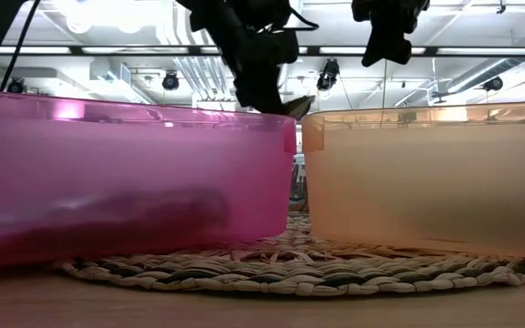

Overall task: Pick and place Granola Bars by type
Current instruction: Put the orange granola bar into the transparent bin

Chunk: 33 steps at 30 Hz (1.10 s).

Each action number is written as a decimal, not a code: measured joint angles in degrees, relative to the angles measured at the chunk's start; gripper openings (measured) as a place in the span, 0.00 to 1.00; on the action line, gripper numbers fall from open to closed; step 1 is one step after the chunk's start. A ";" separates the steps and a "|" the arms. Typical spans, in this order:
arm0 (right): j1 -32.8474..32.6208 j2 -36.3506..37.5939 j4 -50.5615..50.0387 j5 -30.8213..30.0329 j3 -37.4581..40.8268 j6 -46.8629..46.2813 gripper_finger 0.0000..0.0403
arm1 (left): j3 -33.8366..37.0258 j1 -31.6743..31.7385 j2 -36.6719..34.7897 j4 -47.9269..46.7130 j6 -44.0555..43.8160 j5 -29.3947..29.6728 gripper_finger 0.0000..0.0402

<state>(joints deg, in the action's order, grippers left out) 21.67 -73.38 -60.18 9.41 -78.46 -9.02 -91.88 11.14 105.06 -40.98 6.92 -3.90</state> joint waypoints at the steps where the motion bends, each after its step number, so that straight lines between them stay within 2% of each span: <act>1: 0.00 0.00 0.00 0.01 0.00 -0.02 0.02 | 0.00 0.08 0.00 0.74 0.00 0.01 0.10; 8: 0.00 0.00 0.02 0.00 0.00 -0.34 0.02 | 0.31 1.29 0.46 7.10 -0.09 0.07 0.10; 33: 0.00 -0.07 0.02 0.00 0.04 -1.45 0.02 | 0.31 3.41 1.42 6.75 0.35 0.09 0.10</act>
<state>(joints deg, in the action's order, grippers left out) 21.67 -73.45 -60.16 9.41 -78.41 -10.47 -91.57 14.55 106.48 -34.23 7.27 -3.81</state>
